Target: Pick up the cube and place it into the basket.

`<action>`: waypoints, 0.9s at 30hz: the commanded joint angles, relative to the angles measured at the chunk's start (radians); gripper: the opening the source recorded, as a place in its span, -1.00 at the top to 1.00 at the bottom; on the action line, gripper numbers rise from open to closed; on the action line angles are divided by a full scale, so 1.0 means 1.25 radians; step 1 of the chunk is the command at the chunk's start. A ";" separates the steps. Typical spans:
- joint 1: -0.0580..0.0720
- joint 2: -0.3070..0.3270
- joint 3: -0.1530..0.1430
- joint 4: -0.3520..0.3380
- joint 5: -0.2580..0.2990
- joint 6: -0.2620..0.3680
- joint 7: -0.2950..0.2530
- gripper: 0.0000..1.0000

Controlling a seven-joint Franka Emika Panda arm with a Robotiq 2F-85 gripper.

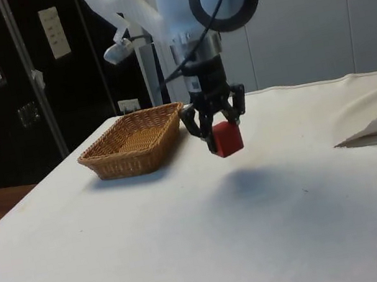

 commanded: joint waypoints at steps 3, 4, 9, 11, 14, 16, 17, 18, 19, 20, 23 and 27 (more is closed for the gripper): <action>0.000 -0.027 -0.002 0.001 -0.009 -0.033 -0.002 0.98; 0.000 -0.033 -0.002 0.001 -0.009 -0.039 -0.002 0.98; -0.001 -0.065 -0.002 0.003 -0.011 -0.078 -0.007 0.98; -0.001 -0.070 -0.002 0.004 -0.012 -0.084 -0.008 0.98; -0.001 -0.085 -0.002 0.006 -0.012 -0.102 -0.010 0.98; -0.001 -0.094 -0.002 0.006 -0.013 -0.113 -0.012 0.98; -0.001 -0.098 -0.002 0.006 -0.013 -0.119 -0.012 0.98; -0.001 -0.107 -0.002 0.008 -0.013 -0.130 -0.014 0.98; 0.000 -0.104 -0.001 0.009 -0.006 -0.126 -0.017 0.98; -0.001 -0.110 -0.002 0.009 -0.013 -0.134 -0.014 0.98; -0.001 -0.123 -0.002 0.011 -0.013 -0.150 -0.017 0.98; -0.001 -0.143 -0.001 0.017 -0.013 -0.176 -0.021 0.98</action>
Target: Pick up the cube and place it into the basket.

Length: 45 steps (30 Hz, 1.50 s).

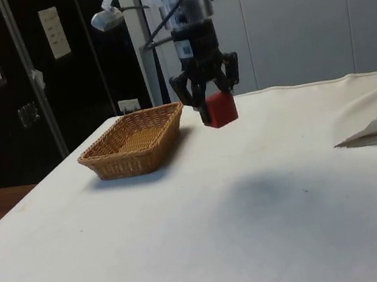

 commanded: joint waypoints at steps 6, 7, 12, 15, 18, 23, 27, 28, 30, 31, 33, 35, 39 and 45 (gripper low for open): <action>-0.002 -0.026 -0.004 0.010 -0.005 -0.038 -0.016 0.98; -0.002 -0.030 -0.005 0.011 -0.003 -0.042 -0.022 0.98; -0.002 -0.046 -0.010 0.017 -0.001 -0.060 -0.054 0.98; -0.002 -0.057 -0.013 0.018 0.002 -0.064 -0.079 0.98; -0.002 -0.063 -0.016 0.018 0.004 -0.062 -0.101 0.98; -0.002 -0.071 -0.019 0.018 0.007 -0.061 -0.132 0.98; -0.002 -0.078 -0.025 0.018 0.010 -0.058 -0.170 0.98; -0.002 -0.078 -0.026 0.018 0.010 -0.058 -0.178 0.98; -0.002 -0.079 -0.027 0.018 0.010 -0.058 -0.185 0.98; -0.002 -0.080 -0.029 0.019 0.010 -0.056 -0.200 0.98; -0.002 -0.080 -0.030 0.020 0.010 -0.055 -0.215 0.98; -0.002 -0.079 -0.032 0.022 0.010 -0.054 -0.230 0.98; -0.002 -0.078 -0.034 0.024 0.012 -0.053 -0.250 0.98; -0.002 -0.074 -0.039 0.031 0.014 -0.051 -0.307 0.98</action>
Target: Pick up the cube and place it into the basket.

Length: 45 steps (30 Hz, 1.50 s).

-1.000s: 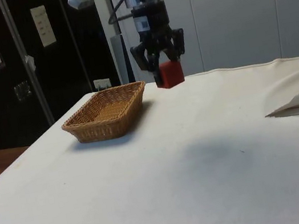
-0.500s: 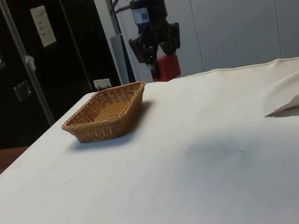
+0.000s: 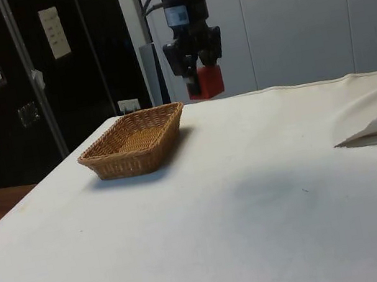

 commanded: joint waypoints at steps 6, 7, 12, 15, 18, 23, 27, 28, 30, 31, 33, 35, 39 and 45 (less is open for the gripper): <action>0.002 0.006 -0.002 0.008 0.012 0.002 -0.045 0.98; 0.002 0.007 -0.002 0.010 0.013 0.002 -0.051 0.98; 0.002 0.013 -0.002 0.016 0.014 0.001 -0.082 0.98; 0.002 0.016 -0.002 0.020 0.014 0.001 -0.099 0.98; 0.002 0.019 -0.003 0.023 0.014 0.000 -0.116 0.98; 0.002 0.023 -0.003 0.028 0.013 0.000 -0.142 0.98; 0.001 0.022 -0.002 0.027 0.008 -0.001 -0.150 0.98; 0.001 0.022 -0.002 0.027 0.007 -0.001 -0.150 0.98; 0.000 0.022 -0.002 0.027 0.006 -0.001 -0.149 0.98; 0.000 0.022 -0.002 0.027 0.003 0.000 -0.146 0.98; 0.000 0.022 -0.002 0.027 0.005 -0.001 -0.148 0.98; 0.000 0.023 -0.002 0.028 0.005 -0.001 -0.148 0.98; 0.000 0.029 -0.002 0.035 0.006 -0.001 -0.162 0.98; -0.001 0.042 -0.005 0.050 0.009 -0.001 -0.191 0.98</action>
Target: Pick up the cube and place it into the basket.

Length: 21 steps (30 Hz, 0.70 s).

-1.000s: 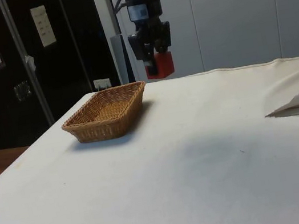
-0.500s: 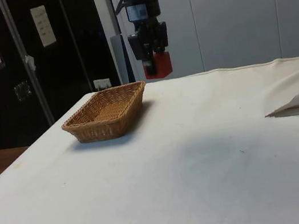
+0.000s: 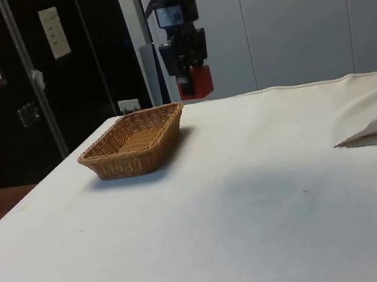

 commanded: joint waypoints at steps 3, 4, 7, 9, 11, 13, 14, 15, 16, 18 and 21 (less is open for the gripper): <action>0.001 0.010 -0.002 0.010 0.006 -0.001 -0.022 0.98; 0.000 0.009 -0.002 0.009 0.000 0.000 -0.016 0.98; 0.001 0.018 -0.003 0.018 0.006 -0.001 -0.038 0.98; 0.000 0.027 -0.006 0.026 0.008 -0.002 -0.056 0.98; 0.000 0.032 -0.009 0.032 0.009 -0.002 -0.068 0.98; -0.001 0.034 -0.010 0.034 0.000 0.000 -0.066 0.98; -0.001 0.042 -0.013 0.043 0.013 -0.003 -0.085 0.98; -0.002 0.045 -0.014 0.046 0.014 -0.004 -0.090 0.98; -0.002 0.049 -0.016 0.051 0.016 -0.005 -0.097 0.98; -0.002 0.056 -0.019 0.060 0.021 -0.005 -0.110 0.98; -0.002 0.065 -0.024 0.070 0.018 -0.001 -0.117 0.98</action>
